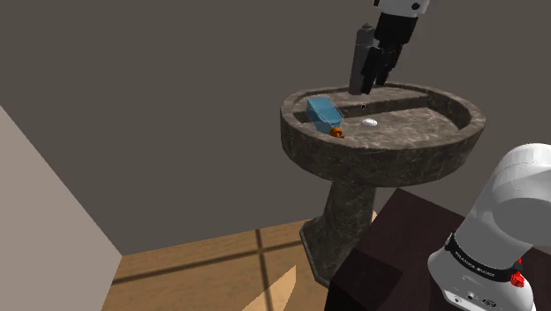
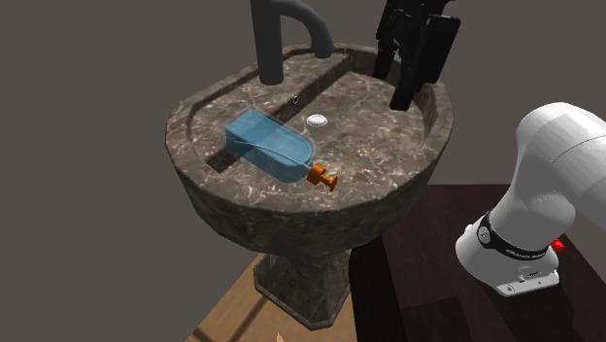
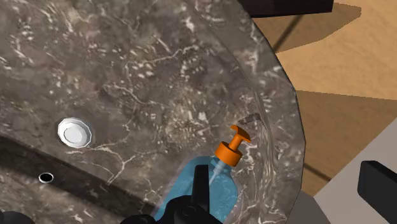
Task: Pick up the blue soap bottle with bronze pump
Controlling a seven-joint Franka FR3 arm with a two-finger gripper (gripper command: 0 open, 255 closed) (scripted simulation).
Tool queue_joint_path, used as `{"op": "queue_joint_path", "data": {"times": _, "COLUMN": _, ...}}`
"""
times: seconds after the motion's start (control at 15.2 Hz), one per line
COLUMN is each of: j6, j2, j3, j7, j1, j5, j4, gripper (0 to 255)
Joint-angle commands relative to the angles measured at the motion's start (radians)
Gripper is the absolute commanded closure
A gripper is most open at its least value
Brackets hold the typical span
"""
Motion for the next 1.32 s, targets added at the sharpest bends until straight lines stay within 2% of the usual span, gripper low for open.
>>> {"op": "queue_joint_path", "data": {"times": 0.0, "j6": 0.0, "j2": 0.0, "j3": 0.0, "j7": 0.0, "j1": 0.0, "j5": 0.0, "j4": 0.0, "gripper": 0}}
{"op": "queue_joint_path", "data": {"times": 0.4, "j6": 0.248, "j2": 0.087, "j3": 0.095, "j7": 0.284, "j1": -0.08, "j5": 0.018, "j4": -0.126, "gripper": 0}}
{"op": "queue_joint_path", "data": {"times": 0.79, "j6": 0.483, "j2": 0.239, "j3": 0.19, "j7": 0.579, "j1": -0.17, "j5": 0.004, "j4": -0.183, "gripper": 0}}
{"op": "queue_joint_path", "data": {"times": 1.25, "j6": 0.587, "j2": 0.273, "j3": 0.196, "j7": 0.585, "j1": -0.17, "j5": 0.003, "j4": -0.254, "gripper": 0}}
